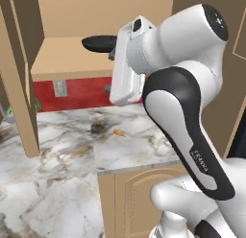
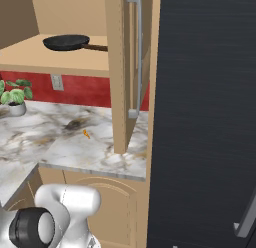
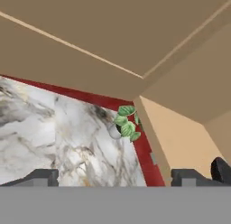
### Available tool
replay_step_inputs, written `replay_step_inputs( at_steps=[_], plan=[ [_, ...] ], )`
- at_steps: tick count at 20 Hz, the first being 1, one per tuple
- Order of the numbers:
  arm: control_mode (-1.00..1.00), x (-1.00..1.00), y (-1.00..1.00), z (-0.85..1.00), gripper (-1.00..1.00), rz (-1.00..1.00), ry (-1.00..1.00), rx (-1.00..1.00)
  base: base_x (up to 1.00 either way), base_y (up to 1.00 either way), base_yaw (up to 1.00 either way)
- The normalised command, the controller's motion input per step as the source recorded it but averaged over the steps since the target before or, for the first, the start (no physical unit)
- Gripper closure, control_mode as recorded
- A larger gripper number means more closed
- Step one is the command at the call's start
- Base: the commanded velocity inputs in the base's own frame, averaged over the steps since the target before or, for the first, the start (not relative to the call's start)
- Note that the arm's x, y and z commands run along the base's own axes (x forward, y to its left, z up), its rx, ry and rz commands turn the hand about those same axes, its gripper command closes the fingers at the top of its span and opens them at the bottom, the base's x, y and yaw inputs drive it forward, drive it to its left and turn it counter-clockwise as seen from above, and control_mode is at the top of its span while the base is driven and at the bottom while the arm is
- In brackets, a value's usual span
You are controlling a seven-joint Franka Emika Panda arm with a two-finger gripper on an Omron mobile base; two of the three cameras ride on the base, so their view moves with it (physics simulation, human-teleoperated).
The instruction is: Retrieve the pan from the cabinet, then place the raw meat into the pan to avoid contamination.
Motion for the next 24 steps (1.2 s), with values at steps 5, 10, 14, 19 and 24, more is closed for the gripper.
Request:
replay_step_inputs(
  at_steps=[5,10,14,19,24],
  plan=[
    [-1.0,0.25,-0.39,-0.04,-1.0,-0.16,0.16,0.0,0.0,0.0,0.0],
    [-1.0,0.23,-0.32,-0.01,-1.0,-0.13,0.14,0.0,0.0,0.0,0.0],
    [-1.0,0.16,-0.2,0.0,-1.0,-0.05,0.02,0.0,0.0,0.0,0.0],
    [-1.0,0.01,-0.2,-0.08,-1.0,-0.02,0.0,0.0,0.0,0.0,0.0],
    [-1.0,0.0,-0.24,-0.26,-1.0,-0.02,0.0,0.0,0.0,0.0,0.0]
  ],
)
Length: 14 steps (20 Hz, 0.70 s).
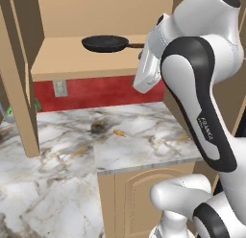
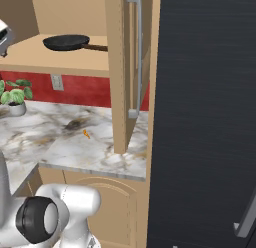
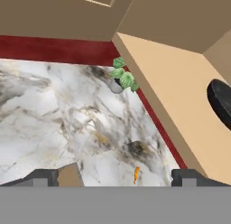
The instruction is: Retrieve the pan from the cabinet, then place the raw meat into the pan to avoid contamination.
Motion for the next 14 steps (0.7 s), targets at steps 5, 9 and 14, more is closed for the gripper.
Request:
replay_step_inputs(
  at_steps=[5,9,14],
  plan=[
    [-1.0,0.04,-0.18,-0.22,-1.0,-0.02,0.0,0.0,0.0,0.0,0.0],
    [-1.0,0.08,-0.24,-0.02,-1.0,-0.03,0.0,0.01,0.0,0.0,0.0],
    [-1.0,0.08,-0.29,0.0,-1.0,-0.04,0.05,0.01,0.0,0.0,0.0]
  ],
)
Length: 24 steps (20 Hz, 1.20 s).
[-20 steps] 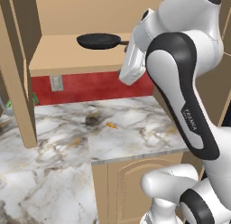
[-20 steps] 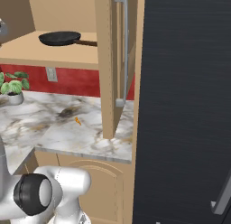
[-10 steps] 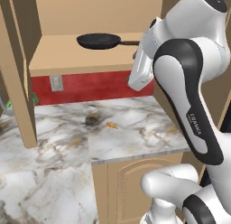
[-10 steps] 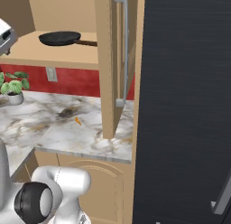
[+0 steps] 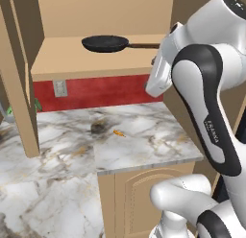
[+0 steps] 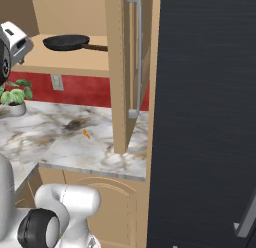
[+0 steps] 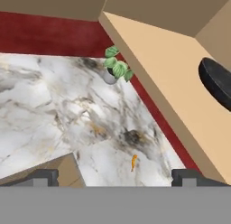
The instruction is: Retrieve the pan from the cabinet, then place the raw meat into the pan to avoid contamination.
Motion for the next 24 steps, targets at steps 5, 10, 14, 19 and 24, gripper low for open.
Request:
replay_step_inputs(
  at_steps=[5,10,14,19,24],
  plan=[
    [-1.0,0.11,-0.37,-0.05,-1.0,-0.05,0.06,0.0,0.0,0.0,0.0],
    [-1.0,0.24,-0.27,-0.08,-1.0,-0.05,0.01,0.0,0.0,0.0,0.0],
    [-1.0,0.38,-0.09,-0.13,-1.0,-0.04,0.0,0.0,0.0,0.0,0.0],
    [-1.0,0.44,-0.06,-0.13,-1.0,-0.03,0.0,0.01,0.0,0.0,0.0],
    [-1.0,0.36,-0.08,-0.01,-1.0,-0.04,0.0,0.03,0.0,0.0,0.0]
  ],
)
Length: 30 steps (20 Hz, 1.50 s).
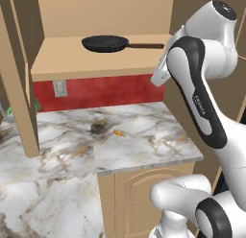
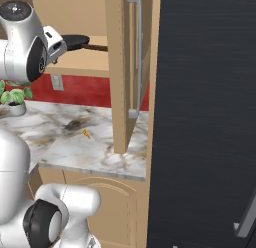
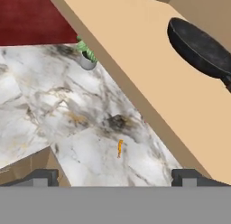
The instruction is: Retrieve the pan from the cabinet, then place the raw meat into the pan to avoid contamination.
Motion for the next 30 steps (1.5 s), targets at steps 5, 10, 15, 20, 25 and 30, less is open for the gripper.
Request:
replay_step_inputs(
  at_steps=[5,10,15,20,25,30],
  plan=[
    [-1.0,0.2,-0.06,0.14,-1.0,-0.05,0.03,0.04,0.0,0.0,0.0],
    [-1.0,0.21,-0.01,0.13,-1.0,-0.05,0.04,0.04,0.0,0.0,0.0],
    [-1.0,0.27,0.0,0.01,-1.0,-0.05,0.02,0.04,0.0,0.0,0.0],
    [-1.0,0.32,-0.02,-0.12,-1.0,-0.04,-0.01,0.02,0.0,0.0,0.0],
    [-1.0,0.32,-0.04,-0.09,-1.0,-0.01,-0.08,0.0,0.0,0.0,0.0],
    [-1.0,0.27,-0.07,0.0,-1.0,0.0,-0.09,0.0,0.0,0.0,0.0]
  ],
)
